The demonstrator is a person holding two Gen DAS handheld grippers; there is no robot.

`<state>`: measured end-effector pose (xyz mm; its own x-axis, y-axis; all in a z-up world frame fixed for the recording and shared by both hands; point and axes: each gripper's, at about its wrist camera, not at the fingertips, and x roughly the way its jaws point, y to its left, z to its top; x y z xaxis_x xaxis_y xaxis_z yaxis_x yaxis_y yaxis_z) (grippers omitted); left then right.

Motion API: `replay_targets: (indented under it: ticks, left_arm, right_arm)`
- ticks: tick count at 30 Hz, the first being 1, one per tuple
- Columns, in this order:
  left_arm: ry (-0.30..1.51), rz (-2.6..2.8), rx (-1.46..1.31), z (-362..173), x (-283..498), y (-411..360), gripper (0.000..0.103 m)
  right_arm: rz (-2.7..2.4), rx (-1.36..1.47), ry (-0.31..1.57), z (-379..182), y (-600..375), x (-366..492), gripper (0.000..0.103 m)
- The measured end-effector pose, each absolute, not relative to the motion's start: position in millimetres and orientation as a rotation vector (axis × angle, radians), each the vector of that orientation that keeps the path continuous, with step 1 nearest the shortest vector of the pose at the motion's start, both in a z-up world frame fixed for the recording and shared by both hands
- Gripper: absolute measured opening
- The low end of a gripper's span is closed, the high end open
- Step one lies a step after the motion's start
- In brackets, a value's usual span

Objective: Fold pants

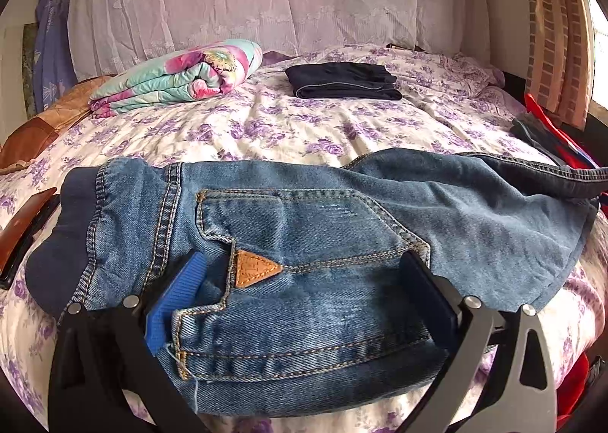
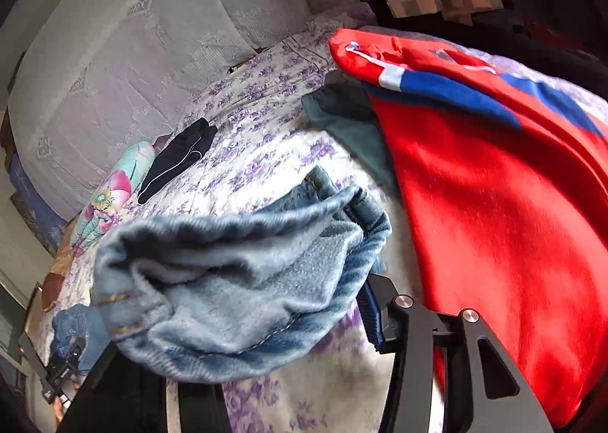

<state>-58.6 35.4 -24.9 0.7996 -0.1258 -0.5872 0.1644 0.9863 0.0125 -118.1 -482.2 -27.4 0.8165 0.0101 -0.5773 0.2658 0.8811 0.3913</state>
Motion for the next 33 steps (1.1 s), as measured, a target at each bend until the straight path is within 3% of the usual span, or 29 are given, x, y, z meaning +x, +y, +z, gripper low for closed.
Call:
replay_targets:
  ticks: [2, 3, 4, 8, 21, 23, 24, 25, 29, 33]
  left_arm:
    - [0.628, -0.153, 0.064, -24.7, -57.4, 34.7, 0.099]
    - [0.628, -0.152, 0.065, -24.7, -57.6, 34.5, 0.099]
    - [0.631, -0.149, 0.067, -24.9, -57.5, 34.1, 0.099]
    - [0.630, -0.151, 0.066, -24.7, -56.4, 34.5, 0.099]
    - [0.627, -0.145, 0.059, -24.6, -55.5, 34.4, 0.099]
    - [0.625, -0.145, 0.055, -24.5, -55.1, 34.4, 0.099]
    - [0.624, -0.145, 0.051, -24.0, -55.6, 34.8, 0.099]
    - [0.623, -0.144, 0.044, -23.4, -56.4, 35.8, 0.099]
    - [0.629, -0.131, 0.033, -21.1, -53.1, 39.6, 0.099]
    - [0.642, -0.128, 0.020, -16.2, -45.3, 45.4, 0.099]
  right_arm:
    - [-0.172, 0.422, 0.649, -24.3, -485.3, -96.5, 0.055]
    - [-0.197, 0.400, 0.683, -23.9, -493.3, -83.2, 0.068]
    - [-0.222, 0.394, 0.707, -26.1, -502.1, -71.8, 0.072]
    - [-0.181, 0.578, 0.662, -26.4, -532.1, -76.8, 0.072]
    - [-0.086, 0.684, 0.683, -43.8, -528.6, -69.6, 0.072]
    - [-0.117, 0.669, 0.654, -43.0, -528.7, -66.9, 0.048]
    - [-0.105, 0.688, 0.632, -41.5, -530.3, -68.1, 0.028]
    - [-0.095, 0.710, 0.605, -38.5, -531.7, -72.7, 0.021]
    - [-0.029, 0.716, 0.532, -13.8, -526.7, -109.3, 0.019]
    - [-0.052, 0.695, 0.633, -27.7, -536.7, -131.6, 0.018]
